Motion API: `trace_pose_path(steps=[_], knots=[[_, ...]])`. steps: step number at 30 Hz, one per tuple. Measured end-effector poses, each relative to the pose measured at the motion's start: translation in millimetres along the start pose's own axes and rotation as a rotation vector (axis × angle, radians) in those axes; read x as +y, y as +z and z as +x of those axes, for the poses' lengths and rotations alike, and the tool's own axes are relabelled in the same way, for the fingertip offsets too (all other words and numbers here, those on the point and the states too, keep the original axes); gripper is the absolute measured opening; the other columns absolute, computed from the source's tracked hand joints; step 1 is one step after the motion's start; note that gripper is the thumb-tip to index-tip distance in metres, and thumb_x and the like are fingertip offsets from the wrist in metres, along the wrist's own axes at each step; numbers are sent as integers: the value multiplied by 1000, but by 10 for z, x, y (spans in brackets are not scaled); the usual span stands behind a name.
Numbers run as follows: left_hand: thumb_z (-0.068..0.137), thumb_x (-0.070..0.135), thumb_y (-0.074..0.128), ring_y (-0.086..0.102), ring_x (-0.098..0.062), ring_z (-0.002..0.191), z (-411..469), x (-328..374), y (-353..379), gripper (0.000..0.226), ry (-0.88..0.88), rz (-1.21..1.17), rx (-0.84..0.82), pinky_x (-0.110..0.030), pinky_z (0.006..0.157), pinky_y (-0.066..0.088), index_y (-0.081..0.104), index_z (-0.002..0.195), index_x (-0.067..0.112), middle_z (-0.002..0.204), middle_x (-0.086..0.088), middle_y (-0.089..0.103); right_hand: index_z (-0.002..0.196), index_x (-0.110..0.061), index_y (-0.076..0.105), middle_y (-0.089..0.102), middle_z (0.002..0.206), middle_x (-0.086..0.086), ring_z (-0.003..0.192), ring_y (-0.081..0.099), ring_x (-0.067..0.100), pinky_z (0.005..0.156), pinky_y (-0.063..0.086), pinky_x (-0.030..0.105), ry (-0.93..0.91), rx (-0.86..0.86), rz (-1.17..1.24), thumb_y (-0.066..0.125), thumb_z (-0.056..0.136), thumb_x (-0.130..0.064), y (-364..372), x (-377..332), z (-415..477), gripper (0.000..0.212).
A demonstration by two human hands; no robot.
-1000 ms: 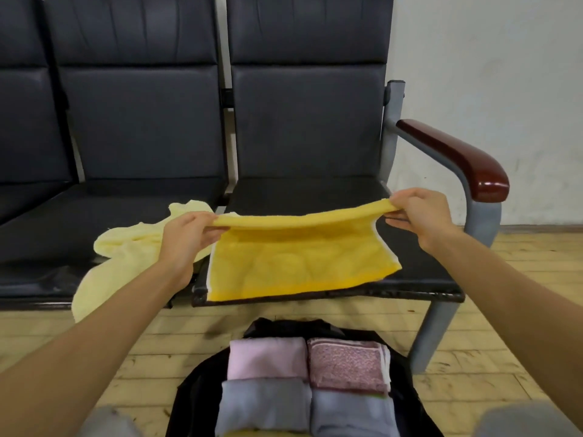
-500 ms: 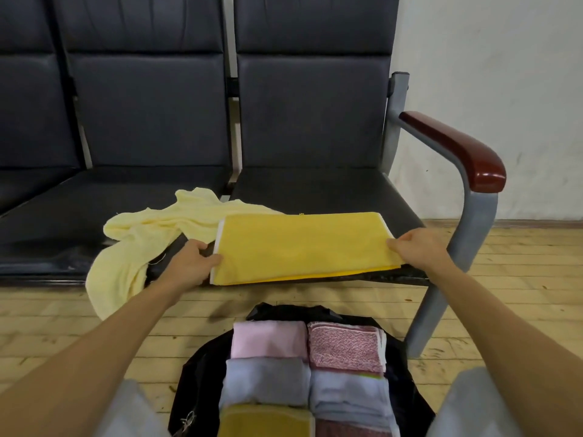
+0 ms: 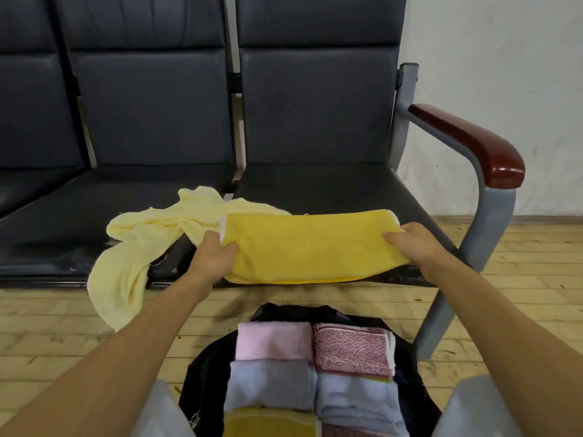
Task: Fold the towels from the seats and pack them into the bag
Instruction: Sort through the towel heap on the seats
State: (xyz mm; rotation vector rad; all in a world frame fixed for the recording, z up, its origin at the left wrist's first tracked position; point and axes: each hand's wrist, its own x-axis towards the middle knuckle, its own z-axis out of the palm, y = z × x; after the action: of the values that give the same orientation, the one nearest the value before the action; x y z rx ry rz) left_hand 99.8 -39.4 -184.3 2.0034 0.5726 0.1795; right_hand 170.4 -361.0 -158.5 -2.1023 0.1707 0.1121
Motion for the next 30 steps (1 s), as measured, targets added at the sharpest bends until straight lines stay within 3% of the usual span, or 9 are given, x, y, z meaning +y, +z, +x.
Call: trace_pose_path(steps=[3, 6, 8, 11, 14, 17, 21, 25, 30], knots=[[95, 13, 49, 54, -25, 82, 18, 5, -50, 18, -42, -145, -10, -32, 65, 44, 54, 102, -2, 93, -14, 57, 113, -6, 54, 60, 111, 10, 99, 60, 25, 75, 53, 38, 102, -75, 253, 64, 94, -15, -71, -3, -4, 23], [91, 21, 54, 61, -32, 102, 131, -105, -101, 45, -166, -197, -31, -44, 85, 53, 46, 130, -1, 119, -19, 60, 124, -1, 53, 59, 111, 12, 92, 61, 24, 61, 52, 32, 150, -34, 297, 73, 86, -8, -139, 25, -12, 44], [94, 20, 54, 59, -37, 107, 93, -87, -104, 48, -224, -209, -55, -48, 91, 51, 40, 134, -2, 125, -19, 57, 120, 2, 54, 59, 115, 16, 96, 61, 28, 63, 53, 34, 177, -6, 281, 77, 80, -6, -165, 70, -21, 47], [97, 14, 52, 60, -34, 97, -18, 6, -85, 27, -261, -281, -86, -47, 84, 50, 48, 120, 0, 115, -19, 61, 98, -1, 55, 60, 109, 17, 97, 61, 29, 68, 53, 37, 202, -20, 229, 80, 78, -11, -167, 118, -62, 34], [96, 17, 58, 61, -26, 90, -57, 69, -97, 25, -288, -473, -98, -40, 77, 49, 51, 118, 8, 107, -12, 63, 107, -2, 54, 58, 111, 15, 100, 59, 29, 62, 53, 36, 205, 0, 208, 72, 89, -24, -157, 109, -89, 34], [94, 20, 61, 63, -23, 90, -146, 177, -137, 29, -299, -642, -98, -37, 72, 53, 51, 120, 12, 106, -9, 64, 106, -3, 53, 59, 113, 16, 99, 59, 31, 83, 55, 48, 201, 27, 149, 65, 94, -24, -144, 134, -80, 27], [93, 15, 61, 64, -24, 89, -181, 410, -194, 33, -244, -721, -57, -35, 66, 54, 52, 124, 10, 107, -11, 64, 102, -2, 56, 64, 105, 17, 82, 61, 27, 66, 52, 38, 207, -59, 97, 64, 93, -14, -131, 149, -102, 17], [93, 14, 57, 62, -24, 87, -220, 877, -83, 29, -110, -636, -77, -35, 72, 53, 49, 120, 12, 99, -11, 62, 109, -1, 62, 69, 101, 18, 88, 69, 30, 68, 57, 37, 202, -190, 63, 60, 95, -15, -103, 112, -114, 20], [87, 16, 60, 62, -28, 93, -356, 1349, 414, 33, 25, -313, -207, -38, 79, 54, 52, 119, 16, 105, -12, 60, 114, -1, 61, 70, 98, 16, 84, 71, 26, 70, 59, 36, 193, -264, 151, 60, 95, -10, -85, 114, -105, 21]])
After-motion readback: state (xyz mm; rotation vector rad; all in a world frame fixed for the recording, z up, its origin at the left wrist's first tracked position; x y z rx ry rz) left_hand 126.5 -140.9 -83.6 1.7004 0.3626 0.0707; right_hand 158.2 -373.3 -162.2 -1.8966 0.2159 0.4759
